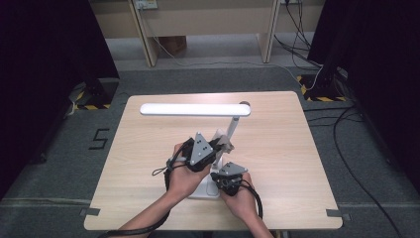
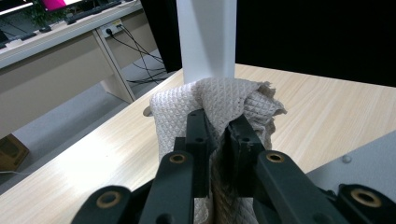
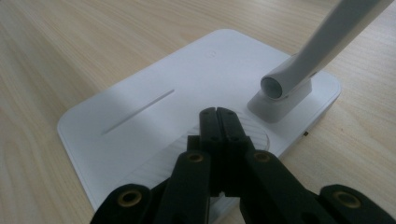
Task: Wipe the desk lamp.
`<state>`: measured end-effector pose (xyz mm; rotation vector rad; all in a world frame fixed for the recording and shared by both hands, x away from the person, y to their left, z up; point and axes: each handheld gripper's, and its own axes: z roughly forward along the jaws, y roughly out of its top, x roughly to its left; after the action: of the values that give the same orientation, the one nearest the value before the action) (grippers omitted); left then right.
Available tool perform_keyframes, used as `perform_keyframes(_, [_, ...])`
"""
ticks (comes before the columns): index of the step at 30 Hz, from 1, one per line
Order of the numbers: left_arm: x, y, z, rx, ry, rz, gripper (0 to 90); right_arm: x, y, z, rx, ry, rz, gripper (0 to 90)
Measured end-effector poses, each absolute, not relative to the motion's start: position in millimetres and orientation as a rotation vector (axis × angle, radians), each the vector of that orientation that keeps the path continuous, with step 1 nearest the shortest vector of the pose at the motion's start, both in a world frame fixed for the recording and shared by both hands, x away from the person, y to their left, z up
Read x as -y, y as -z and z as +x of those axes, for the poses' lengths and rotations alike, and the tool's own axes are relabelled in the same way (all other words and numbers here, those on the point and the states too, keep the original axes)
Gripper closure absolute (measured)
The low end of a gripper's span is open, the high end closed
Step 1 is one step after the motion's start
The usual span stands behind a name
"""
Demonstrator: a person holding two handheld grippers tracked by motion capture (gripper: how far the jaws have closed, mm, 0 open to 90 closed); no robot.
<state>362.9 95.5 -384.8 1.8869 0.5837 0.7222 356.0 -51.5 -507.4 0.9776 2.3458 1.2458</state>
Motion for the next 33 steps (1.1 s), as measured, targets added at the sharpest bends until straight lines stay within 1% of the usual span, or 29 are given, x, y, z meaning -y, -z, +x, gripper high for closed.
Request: perform_keyframes(33, [-100, 402, 366, -0.575, -0.713, 1.932, 80.2, 51, 507, 355, -2.348, -1.245, 0.984, 90.0])
